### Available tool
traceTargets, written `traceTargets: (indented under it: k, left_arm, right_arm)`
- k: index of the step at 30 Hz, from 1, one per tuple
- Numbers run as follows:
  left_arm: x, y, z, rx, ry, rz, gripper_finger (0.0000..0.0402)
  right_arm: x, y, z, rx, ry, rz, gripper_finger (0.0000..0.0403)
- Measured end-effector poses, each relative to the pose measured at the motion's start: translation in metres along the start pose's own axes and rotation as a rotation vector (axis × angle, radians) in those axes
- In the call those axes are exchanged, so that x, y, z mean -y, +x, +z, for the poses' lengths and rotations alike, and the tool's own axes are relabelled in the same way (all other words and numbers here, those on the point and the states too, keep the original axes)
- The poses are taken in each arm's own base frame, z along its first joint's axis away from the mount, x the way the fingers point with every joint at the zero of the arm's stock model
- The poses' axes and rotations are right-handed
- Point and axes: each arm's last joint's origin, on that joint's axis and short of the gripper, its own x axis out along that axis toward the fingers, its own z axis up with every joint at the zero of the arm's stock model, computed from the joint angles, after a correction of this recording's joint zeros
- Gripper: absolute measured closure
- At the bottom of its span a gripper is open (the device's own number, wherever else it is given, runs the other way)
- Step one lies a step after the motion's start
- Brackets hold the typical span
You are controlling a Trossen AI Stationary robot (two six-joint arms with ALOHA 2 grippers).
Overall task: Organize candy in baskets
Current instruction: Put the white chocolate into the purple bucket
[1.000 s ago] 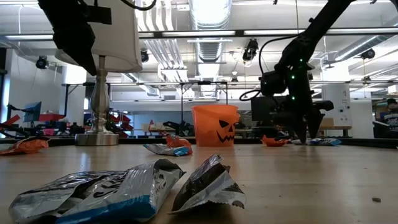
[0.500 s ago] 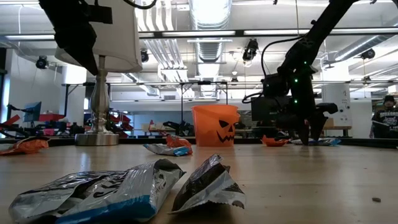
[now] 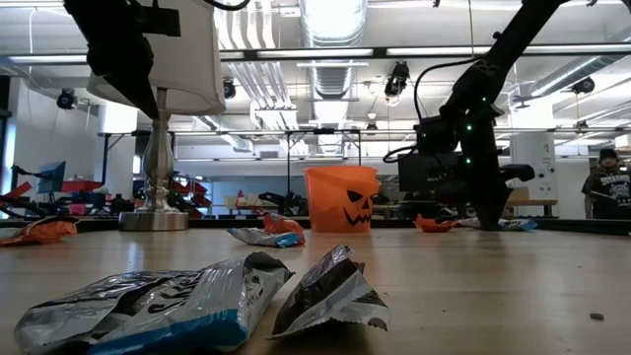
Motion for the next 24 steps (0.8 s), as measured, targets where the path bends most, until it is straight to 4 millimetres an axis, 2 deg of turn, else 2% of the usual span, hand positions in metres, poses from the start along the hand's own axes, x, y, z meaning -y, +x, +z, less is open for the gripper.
traceTargets:
  k: [10, 18, 24]
  left_arm:
    - [0.0, 0.0, 0.0, -0.001, 0.0, 0.0, 0.026]
    - [0.0, 0.0, 0.0, -0.001, 0.001, 0.0, 0.026]
    - [0.0, 0.0, 0.0, -0.002, -0.001, 0.0, 0.026]
  right_arm:
    - [0.0, -0.007, 0.001, -0.039, 0.001, 0.039, 0.0389]
    - [0.005, -0.039, 0.007, -0.021, 0.002, 0.085, 0.039]
    - [0.008, -0.065, -0.003, -0.017, -0.031, 0.088, 0.039]
